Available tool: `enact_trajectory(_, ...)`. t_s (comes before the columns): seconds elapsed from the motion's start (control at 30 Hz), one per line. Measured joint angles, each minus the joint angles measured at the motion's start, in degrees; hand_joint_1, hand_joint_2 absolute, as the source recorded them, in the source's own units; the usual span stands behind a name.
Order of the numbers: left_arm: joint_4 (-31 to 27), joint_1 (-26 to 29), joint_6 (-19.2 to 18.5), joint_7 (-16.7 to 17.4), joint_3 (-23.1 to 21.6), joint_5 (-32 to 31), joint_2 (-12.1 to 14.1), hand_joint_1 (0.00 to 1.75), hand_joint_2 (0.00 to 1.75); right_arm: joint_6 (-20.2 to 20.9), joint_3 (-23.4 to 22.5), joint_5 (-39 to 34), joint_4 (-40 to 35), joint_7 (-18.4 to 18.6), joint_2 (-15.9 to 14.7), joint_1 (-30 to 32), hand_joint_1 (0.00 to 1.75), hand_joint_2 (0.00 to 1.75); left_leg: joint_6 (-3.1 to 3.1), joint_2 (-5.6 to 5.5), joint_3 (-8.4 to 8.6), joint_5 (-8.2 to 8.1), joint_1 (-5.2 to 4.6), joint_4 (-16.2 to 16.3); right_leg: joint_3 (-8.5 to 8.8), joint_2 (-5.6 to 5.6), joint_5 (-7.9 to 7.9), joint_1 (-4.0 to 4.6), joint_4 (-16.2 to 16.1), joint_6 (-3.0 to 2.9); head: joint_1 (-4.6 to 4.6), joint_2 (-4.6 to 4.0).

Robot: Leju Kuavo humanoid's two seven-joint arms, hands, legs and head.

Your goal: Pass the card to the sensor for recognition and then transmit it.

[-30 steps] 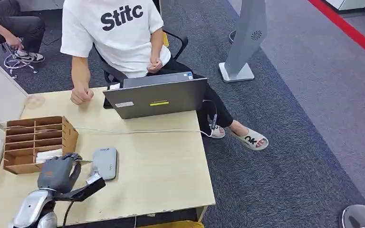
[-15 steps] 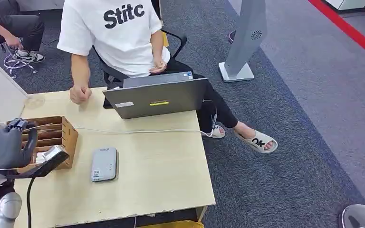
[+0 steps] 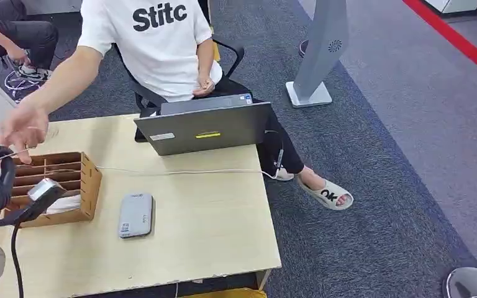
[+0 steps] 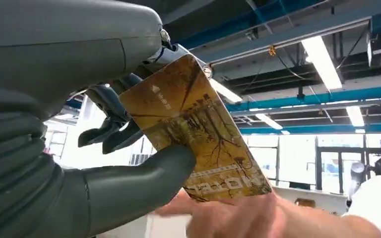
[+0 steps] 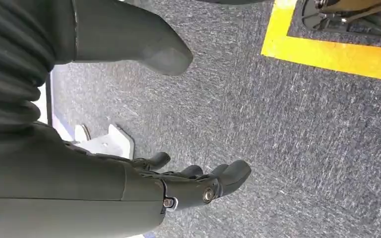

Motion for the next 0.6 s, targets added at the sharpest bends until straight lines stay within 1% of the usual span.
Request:
enact_trajectory(0.27, 0.00, -0.18, 0.85, -0.11, 0.15, -0.50, -0.11, 1.75, 1.75, 0.13, -0.77, 0.35, -0.02, -0.24, 0.00, -0.01, 0.00, 1.75, 0.00, 0.00, 0.00, 0.00, -0.01, 0.00, 0.00, -0.01, 0.00, 0.00, 0.00, 0.00, 0.00, 0.00)
enact_trajectory(0.3, 0.00, -0.15, 1.27, -0.18, 0.15, -0.92, -0.26, 1.69, 1.75, 0.07, -0.81, 0.35, -0.02, -0.24, 0.00, -0.01, 0.00, 1.75, 0.00, 0.00, 0.00, 0.00, -0.01, 0.00, 0.00, 0.00, 0.00, 0.00, 0.00, 0.00, 0.00, 0.00)
enact_trajectory(0.33, 0.00, -0.11, 1.46, -0.22, 0.15, -1.20, -0.37, 1.48, 1.75, -0.02, -0.83, 0.35, -0.02, -0.24, 0.00, -0.01, 0.00, 1.75, 0.00, 0.00, 0.00, 0.00, -0.01, 0.00, 0.00, 0.00, 0.01, 0.00, 0.00, 0.00, 0.00, 0.00)
enact_trajectory(0.37, 0.00, -0.04, 1.55, -0.22, 0.13, -1.38, -0.50, 0.00, 1.75, -0.04, -0.90, 0.33, -0.02, -0.26, 0.00, -0.01, 0.00, 1.75, 0.00, 0.00, 0.00, 0.00, -0.01, 0.00, 0.00, 0.01, 0.01, 0.00, 0.00, 0.00, 0.00, 0.00)
enact_trajectory(0.6, -0.46, 1.22, 4.09, -0.90, -0.13, -2.84, -2.88, 0.00, 1.75, -0.04, -1.36, 0.28, -0.02, -0.17, 0.00, -0.06, 0.00, 1.75, 0.01, 0.00, -0.01, -0.01, -0.01, 0.01, -0.02, 0.01, 0.00, -0.01, -0.01, 0.01, 0.02, 0.00)
